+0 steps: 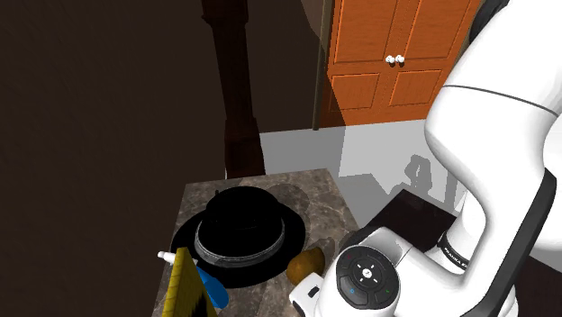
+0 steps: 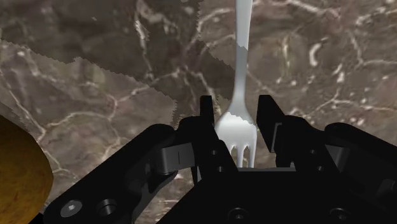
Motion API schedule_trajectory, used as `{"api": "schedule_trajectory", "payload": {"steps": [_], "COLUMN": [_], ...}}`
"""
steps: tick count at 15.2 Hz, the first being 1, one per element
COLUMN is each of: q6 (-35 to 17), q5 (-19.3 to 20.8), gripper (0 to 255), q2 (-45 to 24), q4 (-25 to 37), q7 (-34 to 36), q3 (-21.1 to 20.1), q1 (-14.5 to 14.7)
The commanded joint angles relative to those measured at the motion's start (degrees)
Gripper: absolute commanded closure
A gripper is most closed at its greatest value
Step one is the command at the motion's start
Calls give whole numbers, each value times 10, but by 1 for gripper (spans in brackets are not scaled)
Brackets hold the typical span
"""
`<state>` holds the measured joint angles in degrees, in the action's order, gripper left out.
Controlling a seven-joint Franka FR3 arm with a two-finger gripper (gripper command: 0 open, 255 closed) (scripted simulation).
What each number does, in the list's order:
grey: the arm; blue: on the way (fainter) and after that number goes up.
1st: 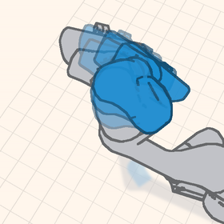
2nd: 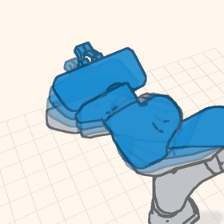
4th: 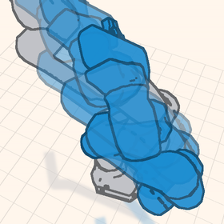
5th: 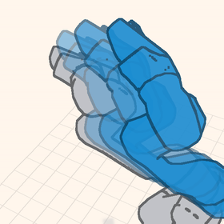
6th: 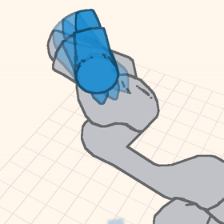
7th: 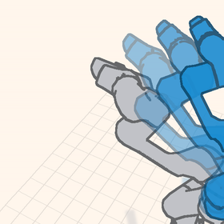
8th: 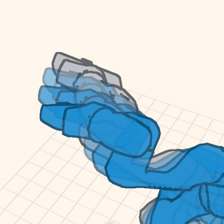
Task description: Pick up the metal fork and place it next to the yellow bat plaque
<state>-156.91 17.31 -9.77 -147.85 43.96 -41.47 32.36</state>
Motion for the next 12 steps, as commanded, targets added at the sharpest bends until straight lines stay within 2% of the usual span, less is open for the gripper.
{"api": "schedule_trajectory", "payload": {"steps": [1,2,7,10,11,12], "q6": [0,0,0,53,69,69], "q5": [0,0,0,-151,-188,-188], "gripper": [255,0,0,0,0,0], "q2": [0,0,0,89,113,113], "q4": [0,0,0,-6,-5,-5], "q7": [0,0,0,-109,-135,-135], "q3": [0,0,0,-69,-73,-67], "q1": [0,0,0,-44,-43,-37]}}
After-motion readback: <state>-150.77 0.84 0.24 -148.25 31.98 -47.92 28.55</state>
